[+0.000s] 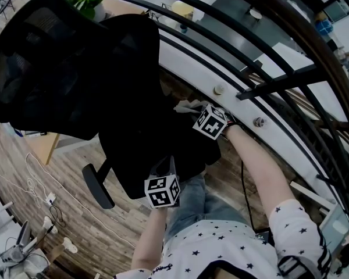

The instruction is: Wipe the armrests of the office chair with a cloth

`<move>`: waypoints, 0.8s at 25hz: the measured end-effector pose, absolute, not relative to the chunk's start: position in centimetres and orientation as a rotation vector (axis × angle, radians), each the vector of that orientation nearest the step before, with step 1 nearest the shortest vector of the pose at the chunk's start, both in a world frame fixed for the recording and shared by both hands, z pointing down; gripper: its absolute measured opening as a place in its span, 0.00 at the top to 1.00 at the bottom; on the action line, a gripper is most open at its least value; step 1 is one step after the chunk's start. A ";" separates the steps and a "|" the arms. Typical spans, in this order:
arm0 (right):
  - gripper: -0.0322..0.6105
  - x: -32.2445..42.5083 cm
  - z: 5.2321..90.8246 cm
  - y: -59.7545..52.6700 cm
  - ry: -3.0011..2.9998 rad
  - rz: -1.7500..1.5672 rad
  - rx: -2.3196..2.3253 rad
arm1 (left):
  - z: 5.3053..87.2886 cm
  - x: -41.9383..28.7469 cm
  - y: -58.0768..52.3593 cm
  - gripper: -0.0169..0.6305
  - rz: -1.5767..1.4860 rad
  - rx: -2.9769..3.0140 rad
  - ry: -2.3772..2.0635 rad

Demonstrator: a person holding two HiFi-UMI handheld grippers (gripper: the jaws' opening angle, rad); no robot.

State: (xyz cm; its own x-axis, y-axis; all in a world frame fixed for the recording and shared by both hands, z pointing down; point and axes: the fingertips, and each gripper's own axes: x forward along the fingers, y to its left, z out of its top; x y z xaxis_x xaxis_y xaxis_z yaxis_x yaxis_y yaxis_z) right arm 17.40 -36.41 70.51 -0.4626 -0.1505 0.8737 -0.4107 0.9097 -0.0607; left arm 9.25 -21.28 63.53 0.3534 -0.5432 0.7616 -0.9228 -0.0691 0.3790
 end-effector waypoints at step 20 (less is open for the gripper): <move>0.91 18.4 70.4 -33.3 -2.046 0.282 0.365 | 62.9 9.7 -20.5 0.96 0.527 1.752 -1.315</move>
